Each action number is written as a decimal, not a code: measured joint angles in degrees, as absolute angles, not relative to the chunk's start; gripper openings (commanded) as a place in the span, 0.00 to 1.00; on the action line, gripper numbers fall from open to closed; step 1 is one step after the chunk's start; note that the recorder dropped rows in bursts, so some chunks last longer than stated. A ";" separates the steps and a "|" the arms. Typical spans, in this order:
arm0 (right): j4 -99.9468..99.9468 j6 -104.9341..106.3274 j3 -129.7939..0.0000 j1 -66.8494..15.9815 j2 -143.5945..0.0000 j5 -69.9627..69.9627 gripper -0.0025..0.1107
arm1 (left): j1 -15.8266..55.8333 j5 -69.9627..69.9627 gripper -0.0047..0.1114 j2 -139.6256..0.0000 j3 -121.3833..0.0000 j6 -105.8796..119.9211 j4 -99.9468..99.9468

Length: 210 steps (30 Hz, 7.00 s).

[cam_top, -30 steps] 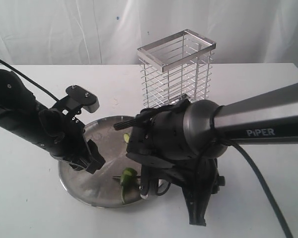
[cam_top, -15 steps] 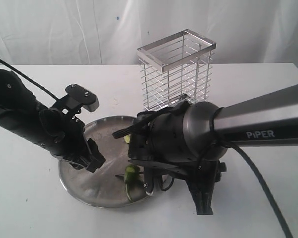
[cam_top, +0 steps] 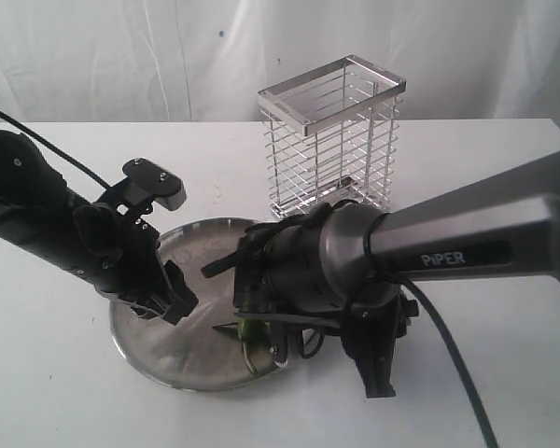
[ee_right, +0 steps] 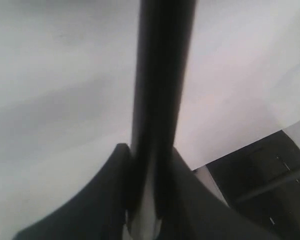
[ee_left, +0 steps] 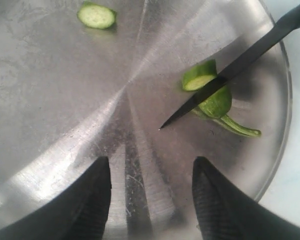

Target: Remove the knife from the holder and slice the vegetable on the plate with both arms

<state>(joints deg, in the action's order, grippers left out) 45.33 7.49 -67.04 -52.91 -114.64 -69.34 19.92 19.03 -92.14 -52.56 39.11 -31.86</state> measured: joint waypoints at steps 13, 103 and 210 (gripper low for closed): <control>46.56 7.49 -65.66 -49.31 -110.24 -69.34 0.02 | 19.92 18.32 0.50 -92.14 -52.56 39.11 -31.86; 53.06 9.23 -60.90 -48.53 -111.25 -69.57 0.02 | 33.11 9.11 0.52 -106.88 -58.52 38.11 -42.59; 33.54 14.74 -89.37 -53.15 -123.40 -69.70 0.02 | 11.83 26.27 0.52 -91.60 -59.04 25.74 -24.38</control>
<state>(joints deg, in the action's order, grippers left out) 33.54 14.74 -89.37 -53.15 -123.40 -69.70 11.83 26.27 -91.60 -59.04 25.74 -24.38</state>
